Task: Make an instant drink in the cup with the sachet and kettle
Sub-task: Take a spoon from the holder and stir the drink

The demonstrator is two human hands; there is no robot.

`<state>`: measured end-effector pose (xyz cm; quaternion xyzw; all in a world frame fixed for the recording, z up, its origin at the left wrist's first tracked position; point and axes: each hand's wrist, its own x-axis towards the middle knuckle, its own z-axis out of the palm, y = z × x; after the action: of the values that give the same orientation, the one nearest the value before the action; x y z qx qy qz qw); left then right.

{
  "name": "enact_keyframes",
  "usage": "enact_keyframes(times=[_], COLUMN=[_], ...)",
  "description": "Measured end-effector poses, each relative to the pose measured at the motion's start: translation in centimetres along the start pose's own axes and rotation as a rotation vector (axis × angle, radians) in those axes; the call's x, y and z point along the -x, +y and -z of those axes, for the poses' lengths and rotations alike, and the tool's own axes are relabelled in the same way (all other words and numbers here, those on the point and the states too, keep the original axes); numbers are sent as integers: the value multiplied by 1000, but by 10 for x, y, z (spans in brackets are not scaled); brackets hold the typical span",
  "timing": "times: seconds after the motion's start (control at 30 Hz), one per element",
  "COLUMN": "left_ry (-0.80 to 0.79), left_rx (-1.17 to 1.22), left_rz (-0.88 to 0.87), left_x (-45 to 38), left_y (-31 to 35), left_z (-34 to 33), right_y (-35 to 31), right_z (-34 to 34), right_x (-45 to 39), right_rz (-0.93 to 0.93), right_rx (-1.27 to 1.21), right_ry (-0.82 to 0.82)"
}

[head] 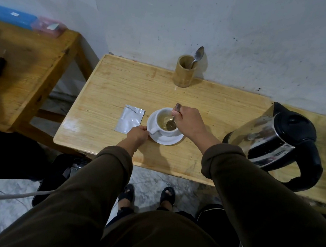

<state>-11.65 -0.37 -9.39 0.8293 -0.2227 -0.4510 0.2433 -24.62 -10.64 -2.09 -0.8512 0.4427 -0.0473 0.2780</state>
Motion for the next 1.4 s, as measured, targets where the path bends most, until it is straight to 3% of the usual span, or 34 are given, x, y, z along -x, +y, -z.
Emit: enact_keyframes(times=[0.23, 0.53, 0.8, 1.07, 1.4], left_ry=[-8, -6, -11, -43, -89], left_rx=[7, -19, -18, -28, -110], left_rz=[3, -5, -9, -28, -75], left_x=[2, 1, -1, -4, -8], left_y=[2, 3, 2, 0, -2], left_z=[1, 1, 2, 5, 7], right_y=[-1, -3, 0, -10, -8], right_z=[-2, -1, -3, -4, 3], right_x=[0, 2, -2, 4, 31], right_rz=[-13, -5, -20, -59, -339], right_rx=[-62, -40, 17, -196, -630], right_ry=[55, -47, 71, -20, -211])
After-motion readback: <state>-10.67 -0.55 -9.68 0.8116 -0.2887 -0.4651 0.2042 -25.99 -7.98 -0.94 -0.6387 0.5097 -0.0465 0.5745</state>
